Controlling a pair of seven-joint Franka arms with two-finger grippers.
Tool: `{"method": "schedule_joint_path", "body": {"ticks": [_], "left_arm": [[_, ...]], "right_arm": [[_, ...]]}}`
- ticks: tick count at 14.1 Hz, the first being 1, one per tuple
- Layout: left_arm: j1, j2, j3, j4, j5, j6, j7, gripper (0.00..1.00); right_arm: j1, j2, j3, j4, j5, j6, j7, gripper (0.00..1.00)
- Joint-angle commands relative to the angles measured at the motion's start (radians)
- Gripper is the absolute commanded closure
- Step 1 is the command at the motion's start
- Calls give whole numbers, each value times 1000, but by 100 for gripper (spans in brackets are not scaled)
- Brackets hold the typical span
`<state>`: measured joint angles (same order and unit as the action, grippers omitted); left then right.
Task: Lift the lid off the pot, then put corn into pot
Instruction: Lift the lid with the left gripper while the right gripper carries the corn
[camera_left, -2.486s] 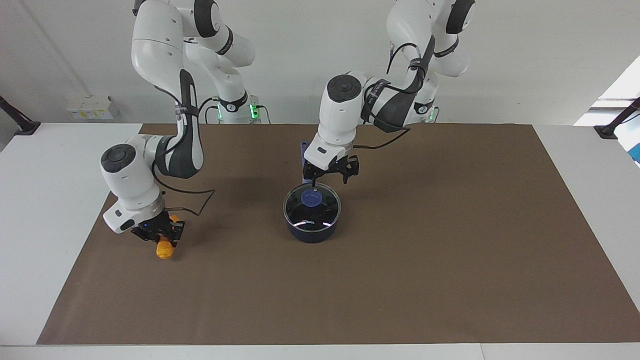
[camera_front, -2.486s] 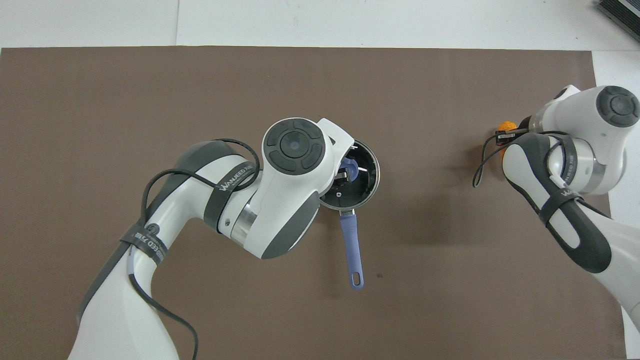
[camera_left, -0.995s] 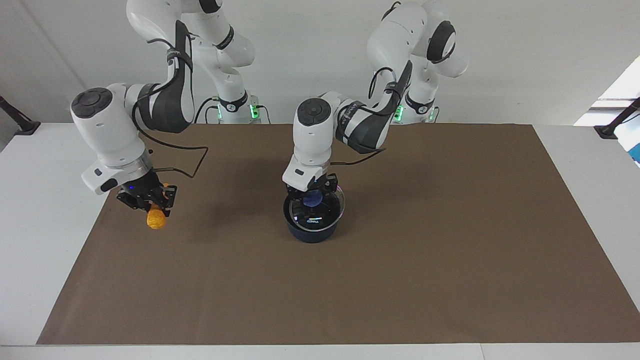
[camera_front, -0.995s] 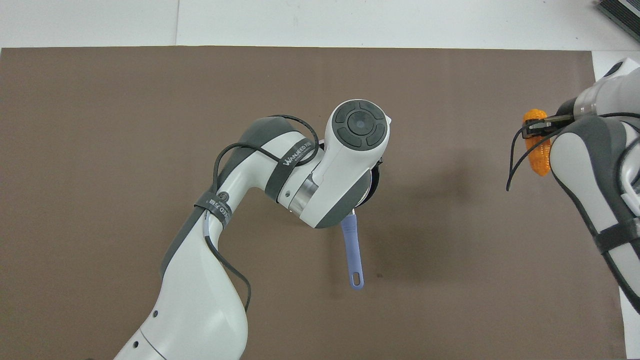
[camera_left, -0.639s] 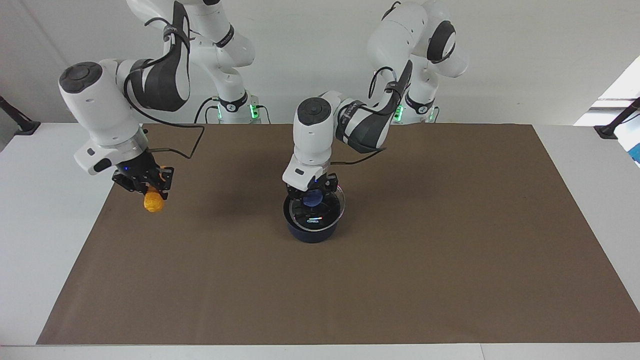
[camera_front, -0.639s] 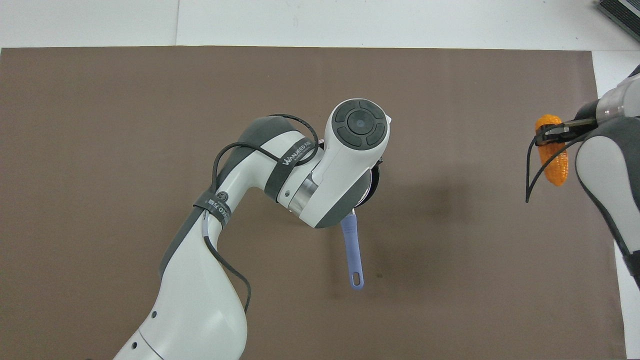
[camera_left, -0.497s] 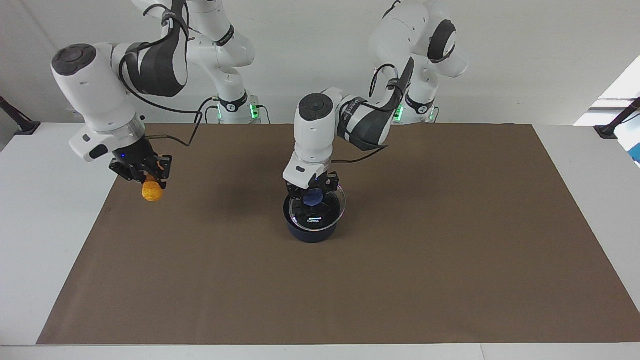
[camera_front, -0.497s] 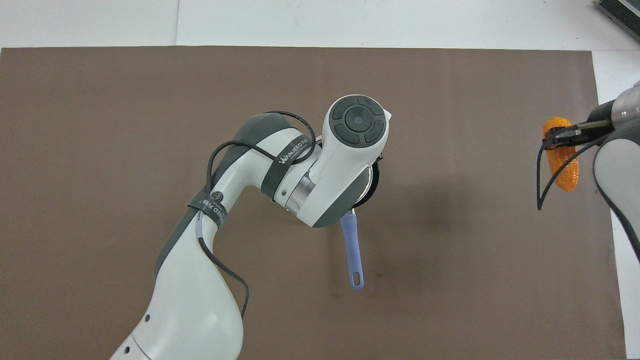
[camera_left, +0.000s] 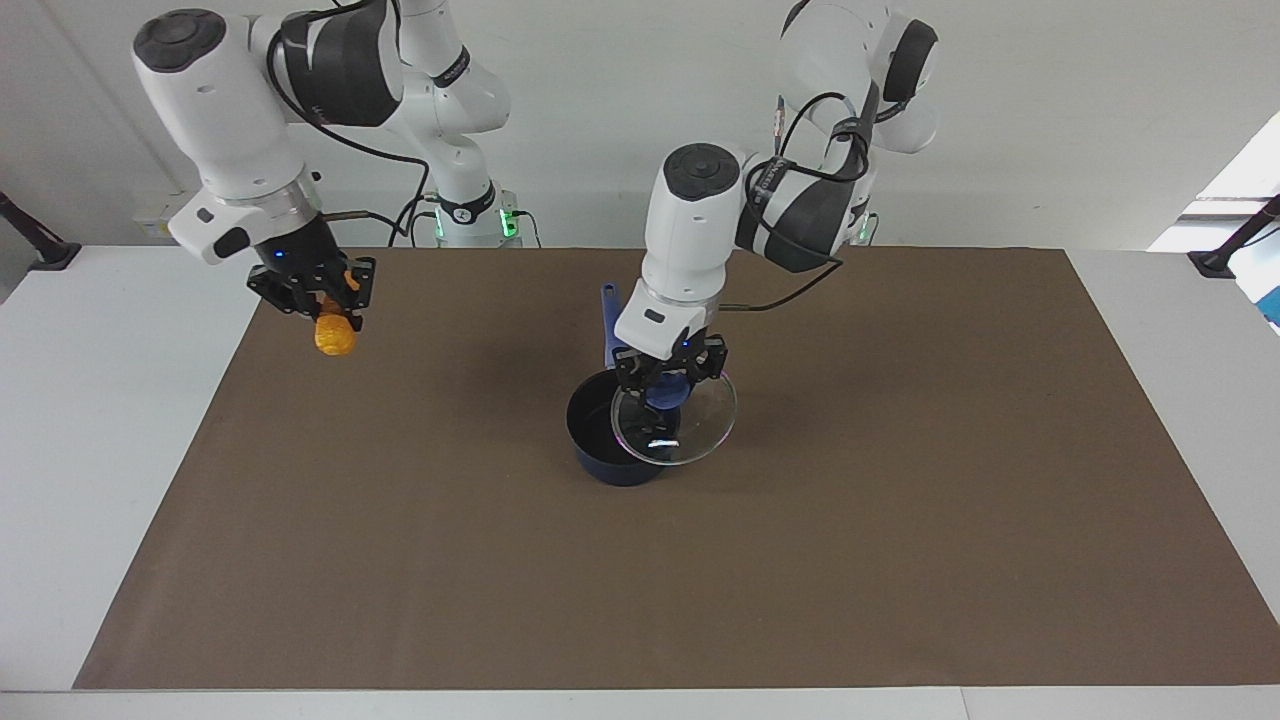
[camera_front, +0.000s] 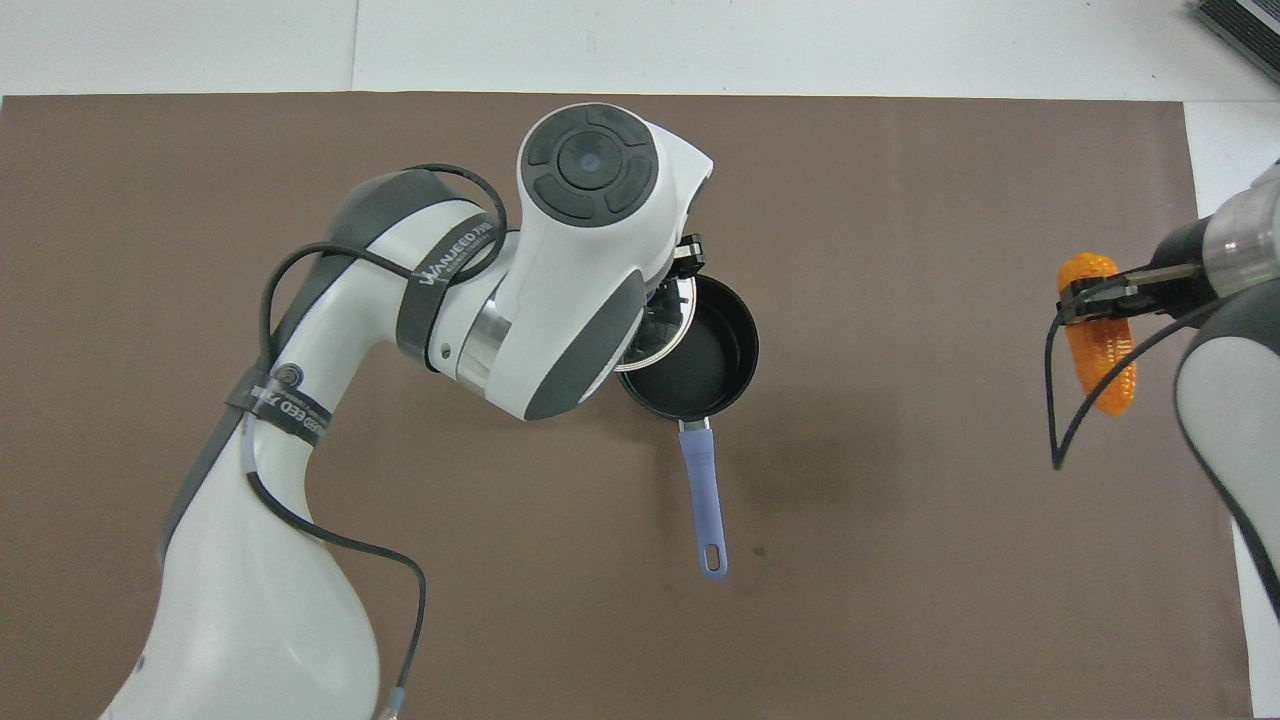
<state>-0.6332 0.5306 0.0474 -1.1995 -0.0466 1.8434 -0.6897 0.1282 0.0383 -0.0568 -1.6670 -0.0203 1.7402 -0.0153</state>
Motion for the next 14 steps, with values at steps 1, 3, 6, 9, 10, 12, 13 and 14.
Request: {"method": "schedule_joint_path", "body": {"ticks": [1,3,6,9,10,12,13,14], "left_arm": [[81,-98,-4,-112,-32,-9,163,100],[142,-136,-6,-172,-50,-6,287,100],[239,-172,-6,-242,-117,-3,445,100],[312,-211,-6,-336,-122,49,589,100],[328,-230,-6,-379,-134,80,634,100],[369,-267,-6,-458,-157,129,728,100],[388,-282,-6,-485,-162,143,761,100],[408,-294,-4,-512,-171,149,795,100]], "right_arm": [[92,17,5,-4,-26,-2,118,100],[175,89,8,30,-23,-2,212,100],[302,265,8,191,-13,8,417,100],[370,357,8,242,-10,76,515,100],[381,377,8,242,-9,105,521,100],[384,423,9,259,-9,160,521,100],[384,454,18,288,-6,165,521,100],[386,491,37,321,-6,165,529,100]]}}
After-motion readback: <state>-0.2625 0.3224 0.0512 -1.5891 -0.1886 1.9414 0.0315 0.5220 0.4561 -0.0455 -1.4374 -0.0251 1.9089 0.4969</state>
